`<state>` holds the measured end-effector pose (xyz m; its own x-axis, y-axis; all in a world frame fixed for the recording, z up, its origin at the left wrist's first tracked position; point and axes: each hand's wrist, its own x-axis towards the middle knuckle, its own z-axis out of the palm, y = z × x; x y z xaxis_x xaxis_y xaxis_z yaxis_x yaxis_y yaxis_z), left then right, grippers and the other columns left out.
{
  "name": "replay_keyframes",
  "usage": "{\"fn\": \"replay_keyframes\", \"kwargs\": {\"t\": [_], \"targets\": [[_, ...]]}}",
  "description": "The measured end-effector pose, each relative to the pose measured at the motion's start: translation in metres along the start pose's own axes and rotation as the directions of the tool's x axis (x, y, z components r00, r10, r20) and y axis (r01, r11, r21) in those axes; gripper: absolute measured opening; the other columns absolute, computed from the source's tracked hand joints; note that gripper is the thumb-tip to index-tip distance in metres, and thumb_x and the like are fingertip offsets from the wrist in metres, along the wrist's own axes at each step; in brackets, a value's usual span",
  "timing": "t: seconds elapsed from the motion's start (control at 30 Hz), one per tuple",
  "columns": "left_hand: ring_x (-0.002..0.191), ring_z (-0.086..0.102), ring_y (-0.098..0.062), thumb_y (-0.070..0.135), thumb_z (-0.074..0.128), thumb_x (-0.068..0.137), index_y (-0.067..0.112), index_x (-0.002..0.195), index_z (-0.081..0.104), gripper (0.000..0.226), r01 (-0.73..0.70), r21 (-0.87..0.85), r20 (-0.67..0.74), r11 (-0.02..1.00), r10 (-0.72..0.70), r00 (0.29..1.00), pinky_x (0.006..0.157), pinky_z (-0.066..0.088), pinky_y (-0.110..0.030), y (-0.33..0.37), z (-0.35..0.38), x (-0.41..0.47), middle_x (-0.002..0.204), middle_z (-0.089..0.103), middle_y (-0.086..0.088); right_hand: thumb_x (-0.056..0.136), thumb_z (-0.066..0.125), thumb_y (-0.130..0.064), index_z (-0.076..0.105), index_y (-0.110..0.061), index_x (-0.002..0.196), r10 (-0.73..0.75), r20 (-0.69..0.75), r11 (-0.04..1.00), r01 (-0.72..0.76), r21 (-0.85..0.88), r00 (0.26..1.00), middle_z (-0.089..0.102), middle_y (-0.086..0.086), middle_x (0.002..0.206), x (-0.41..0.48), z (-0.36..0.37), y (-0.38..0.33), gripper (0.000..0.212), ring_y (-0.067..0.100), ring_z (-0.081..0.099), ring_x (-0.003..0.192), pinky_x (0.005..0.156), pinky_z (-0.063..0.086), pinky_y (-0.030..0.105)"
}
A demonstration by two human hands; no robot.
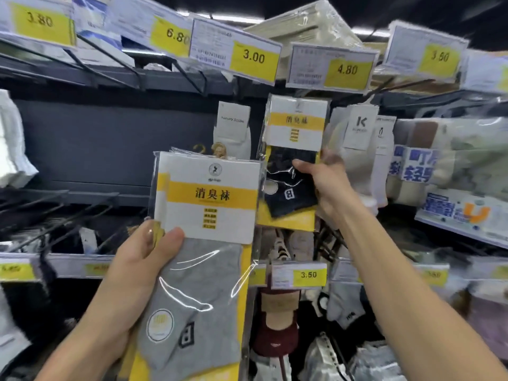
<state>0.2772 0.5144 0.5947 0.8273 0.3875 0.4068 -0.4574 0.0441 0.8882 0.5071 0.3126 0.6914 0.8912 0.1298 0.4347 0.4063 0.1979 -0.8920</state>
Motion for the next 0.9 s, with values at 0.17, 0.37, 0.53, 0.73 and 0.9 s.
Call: {"fn": "replay_keyframes", "kwargs": {"t": [0.17,0.37,0.53,0.73,0.9], "targets": [[0.089,0.076,-0.024,0.036,0.064,0.080,0.027,0.101,0.073,0.024,0.029,-0.024,0.047,0.999,-0.028,0.998,0.062,0.059,-0.023,-0.006,0.010,-0.001,0.106,0.077,-0.005,0.084,0.069,-0.003,0.059,-0.021,0.122,-0.040,0.076,0.996,0.045,-0.073,0.996,0.075,0.003,0.108,0.021,0.001,0.011,0.043,0.024,0.074,0.092,0.078,0.061,0.045],[0.091,0.075,-0.029,0.041,0.068,0.077,0.027,0.099,0.072,0.026,0.054,-0.037,0.077,0.998,-0.051,0.996,0.065,0.061,-0.030,-0.011,0.021,-0.002,0.107,0.076,-0.009,0.084,0.070,-0.002,0.055,-0.020,0.119,-0.098,0.073,0.950,0.115,-0.291,0.993,0.071,-0.003,0.111,0.037,-0.002,0.017,0.042,0.015,0.069,0.100,0.092,0.056,0.040],[0.092,0.075,-0.028,0.046,0.069,0.075,0.022,0.106,0.068,0.039,0.026,-0.064,0.062,0.998,-0.022,0.998,0.064,0.060,-0.027,-0.010,0.028,-0.002,0.108,0.076,-0.008,0.091,0.068,-0.015,0.054,-0.016,0.123,0.032,0.117,0.903,0.021,-0.430,0.993,0.067,0.004,0.122,0.034,-0.003,0.007,0.035,0.015,0.067,0.096,0.073,0.057,0.024],[0.091,0.075,-0.025,0.048,0.071,0.079,0.024,0.099,0.067,0.032,-0.053,-0.066,-0.030,0.996,0.051,0.998,0.064,0.059,-0.026,-0.015,0.038,0.002,0.105,0.076,-0.006,0.090,0.050,-0.063,0.052,-0.033,0.135,-0.218,0.123,0.931,0.244,-0.271,0.968,0.064,-0.014,0.126,-0.085,-0.009,-0.005,0.054,0.004,0.060,0.115,0.093,0.050,0.030],[0.099,0.072,-0.021,0.054,0.069,0.079,0.028,0.098,0.064,0.033,-0.158,0.010,-0.074,0.987,0.158,0.985,0.078,0.058,-0.036,-0.020,0.052,0.006,0.105,0.074,-0.001,0.077,0.075,-0.055,0.048,-0.054,0.124,-0.263,0.317,0.901,0.350,-0.258,0.911,0.064,-0.027,0.112,-0.150,0.010,-0.003,0.054,-0.003,0.063,0.099,0.077,0.053,0.016]]}}
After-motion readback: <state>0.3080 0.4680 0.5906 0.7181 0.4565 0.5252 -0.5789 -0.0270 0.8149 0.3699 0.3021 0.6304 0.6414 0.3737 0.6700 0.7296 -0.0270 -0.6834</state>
